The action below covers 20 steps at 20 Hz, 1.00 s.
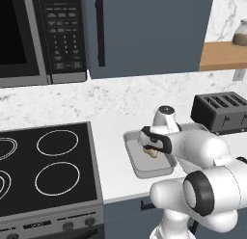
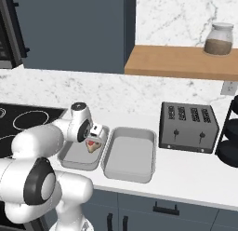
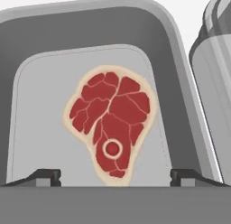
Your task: Place one squash and one steak in each tupperware on the nearby counter, to pack two identical lunches.
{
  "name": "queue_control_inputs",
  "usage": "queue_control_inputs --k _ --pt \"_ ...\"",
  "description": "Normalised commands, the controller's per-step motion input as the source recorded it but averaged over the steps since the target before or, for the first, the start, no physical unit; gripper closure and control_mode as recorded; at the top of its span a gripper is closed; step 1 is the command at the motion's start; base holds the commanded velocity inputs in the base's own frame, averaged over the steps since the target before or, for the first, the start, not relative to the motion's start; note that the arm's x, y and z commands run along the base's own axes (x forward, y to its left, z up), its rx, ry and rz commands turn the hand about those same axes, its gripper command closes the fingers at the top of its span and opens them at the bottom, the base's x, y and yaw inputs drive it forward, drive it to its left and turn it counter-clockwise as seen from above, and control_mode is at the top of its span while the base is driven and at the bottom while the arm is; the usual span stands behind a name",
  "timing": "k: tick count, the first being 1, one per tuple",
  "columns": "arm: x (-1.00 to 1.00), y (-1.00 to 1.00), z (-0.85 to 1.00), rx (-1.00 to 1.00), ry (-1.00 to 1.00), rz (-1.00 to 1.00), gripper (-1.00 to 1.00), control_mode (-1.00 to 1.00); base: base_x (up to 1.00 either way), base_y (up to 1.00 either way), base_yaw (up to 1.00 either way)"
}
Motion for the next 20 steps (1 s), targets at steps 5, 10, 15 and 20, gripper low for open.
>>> queue_control_inputs --k 5,10,15,20 --pt "-0.65 0.01 0.17 0.01 -0.09 -0.01 -1.0 -1.0 0.0 0.0 0.0" --pt "-0.95 0.18 0.44 0.02 -0.22 0.01 -1.0 -1.0 0.0 0.0 0.0" --pt "-0.71 0.12 0.52 -0.07 -0.17 0.0 -1.0 -1.0 0.0 0.0 0.0" --pt "-0.51 0.12 0.35 -0.21 -0.14 0.0 -1.0 -1.0 0.0 0.0 0.0"
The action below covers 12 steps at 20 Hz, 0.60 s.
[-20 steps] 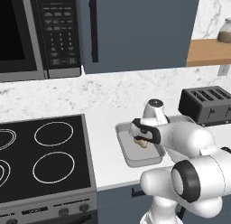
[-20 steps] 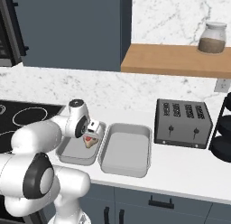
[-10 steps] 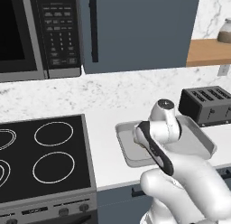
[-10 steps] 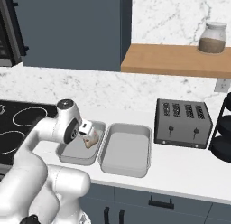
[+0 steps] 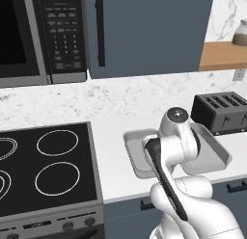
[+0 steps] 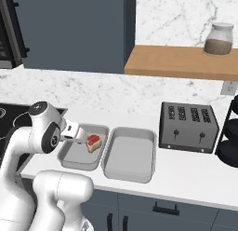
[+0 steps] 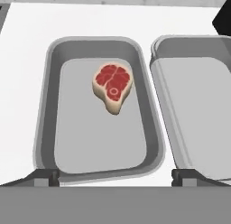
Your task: Place one squash and one steak in each tupperware on the nearby counter, to pack two identical lunches.
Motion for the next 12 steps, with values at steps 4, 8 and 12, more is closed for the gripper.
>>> queue_control_inputs --k 4,8,12 --pt "-0.39 0.0 0.57 -0.03 -0.04 0.0 -1.0 -1.0 0.0 0.0 0.0" --pt "-0.71 -0.11 0.21 0.0 -0.06 0.0 -1.0 -1.0 0.0 0.0 0.0" --pt "-0.65 -0.36 0.0 0.09 -0.16 0.0 -1.0 -1.0 0.0 0.0 0.0"
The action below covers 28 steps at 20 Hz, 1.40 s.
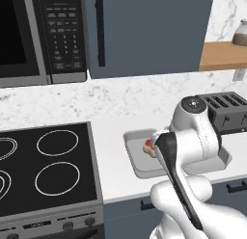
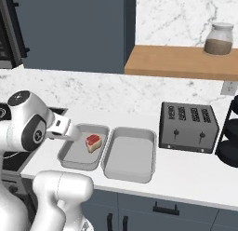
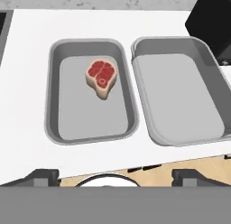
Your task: Place one squash and one steak in each tupperware on the nearby counter, to pack two identical lunches.
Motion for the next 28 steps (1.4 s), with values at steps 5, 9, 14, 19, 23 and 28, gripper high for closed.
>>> queue_control_inputs --k 5,9,14,19,23,28 --pt "-0.22 -0.24 -0.06 0.11 -0.07 0.0 -1.0 -1.0 0.0 0.0 0.0" --pt "-0.03 -0.17 -0.3 0.09 -0.03 0.0 -1.0 -1.0 0.0 0.0 0.0" --pt "0.0 0.0 -0.19 0.0 0.0 0.0 -1.0 -1.0 0.0 0.0 0.0" --pt "0.0 0.0 0.0 0.0 0.0 0.0 -1.0 -1.0 0.0 0.0 0.0" --pt "-0.16 0.0 0.0 0.0 -0.01 0.0 -1.0 -1.0 0.0 0.0 0.0" --pt "0.0 0.0 0.0 0.0 0.0 0.0 -1.0 1.0 -0.83 -0.02 -0.03"
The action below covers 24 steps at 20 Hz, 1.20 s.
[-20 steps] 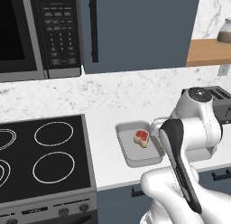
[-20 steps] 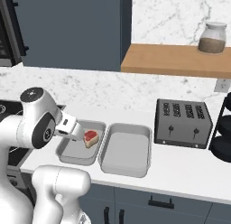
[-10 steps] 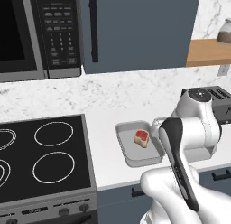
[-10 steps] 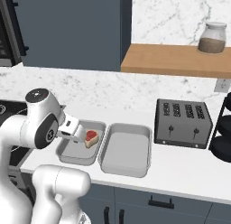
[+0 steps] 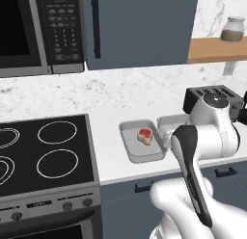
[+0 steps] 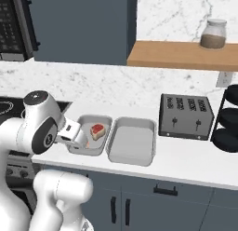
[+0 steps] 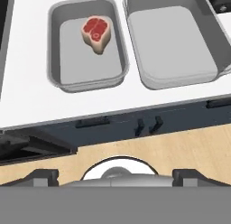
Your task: Place one squash and one steak in each tupperware on the nearby counter, to pack two identical lunches.
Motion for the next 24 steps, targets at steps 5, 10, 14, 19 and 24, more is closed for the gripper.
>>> queue_control_inputs --k 5,10,14,19,24 --pt "0.0 0.0 0.0 0.0 0.0 0.0 -1.0 1.0 -1.0 -0.31 -0.16" --pt "0.0 0.0 0.0 0.0 0.0 0.0 -1.0 1.0 -0.72 -0.86 -0.17" --pt "0.0 0.0 0.0 0.0 0.0 0.0 -1.0 1.0 -0.3 -1.0 -0.02" --pt "0.0 0.0 0.0 0.0 0.0 0.0 -1.0 1.0 -0.45 -1.0 -0.06" --pt "0.0 0.0 0.0 0.0 0.0 0.0 -1.0 1.0 -0.16 -1.0 -0.07"
